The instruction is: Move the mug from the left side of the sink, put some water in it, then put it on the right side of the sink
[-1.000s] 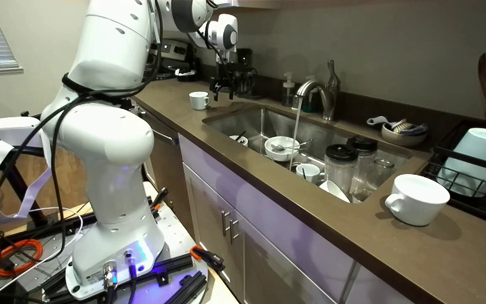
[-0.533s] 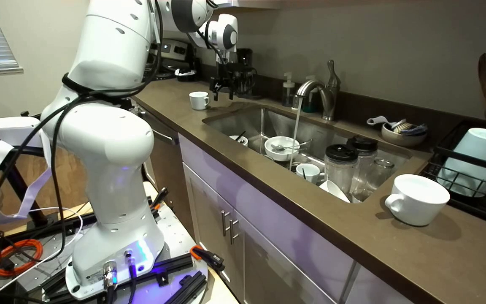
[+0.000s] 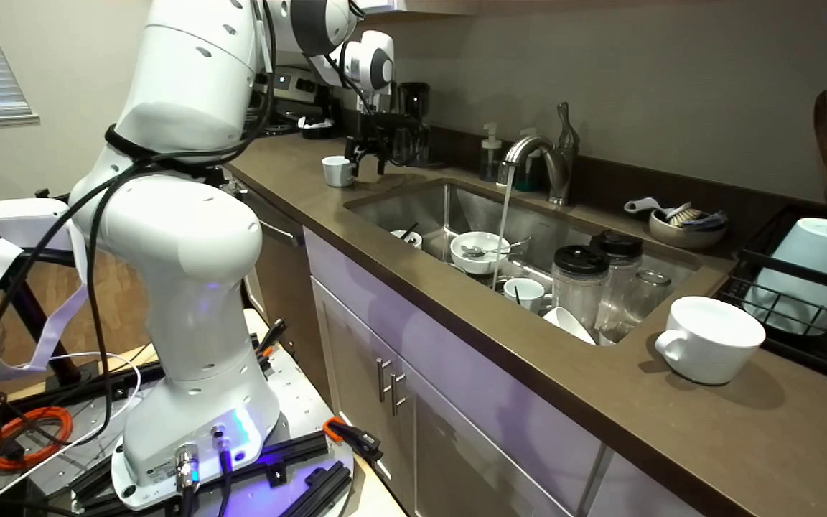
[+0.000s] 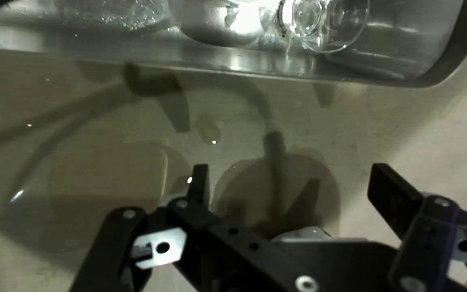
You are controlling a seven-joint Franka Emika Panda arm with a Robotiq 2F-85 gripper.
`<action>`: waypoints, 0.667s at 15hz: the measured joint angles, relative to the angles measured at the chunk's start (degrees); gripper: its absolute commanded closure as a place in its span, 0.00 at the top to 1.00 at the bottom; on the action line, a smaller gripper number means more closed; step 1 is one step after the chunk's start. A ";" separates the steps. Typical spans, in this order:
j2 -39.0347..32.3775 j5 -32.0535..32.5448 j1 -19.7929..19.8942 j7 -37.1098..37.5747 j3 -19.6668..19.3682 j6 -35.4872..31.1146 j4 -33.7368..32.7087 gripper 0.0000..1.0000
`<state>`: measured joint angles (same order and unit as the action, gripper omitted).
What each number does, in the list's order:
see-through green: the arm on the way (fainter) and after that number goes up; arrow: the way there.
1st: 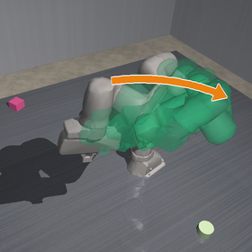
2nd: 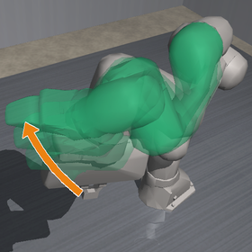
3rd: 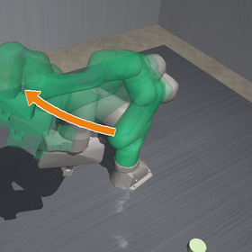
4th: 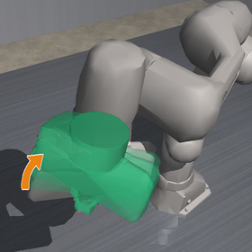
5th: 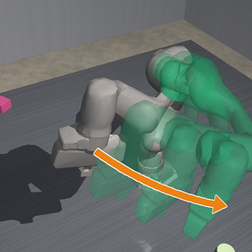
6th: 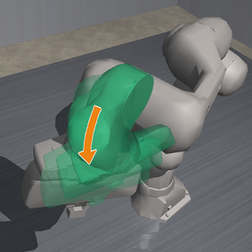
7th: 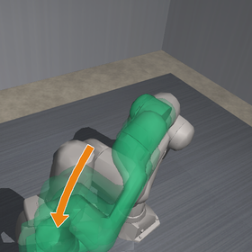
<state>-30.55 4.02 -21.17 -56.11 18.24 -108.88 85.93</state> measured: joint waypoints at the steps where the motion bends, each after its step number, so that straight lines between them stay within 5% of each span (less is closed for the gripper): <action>1: 0.23 0.00 -0.04 0.00 0.55 -0.07 0.58 1.00; 10: 1.32 0.01 0.02 -0.24 1.96 -2.54 2.15 1.00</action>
<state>-29.22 4.03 -21.15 -56.35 20.19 -111.42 88.08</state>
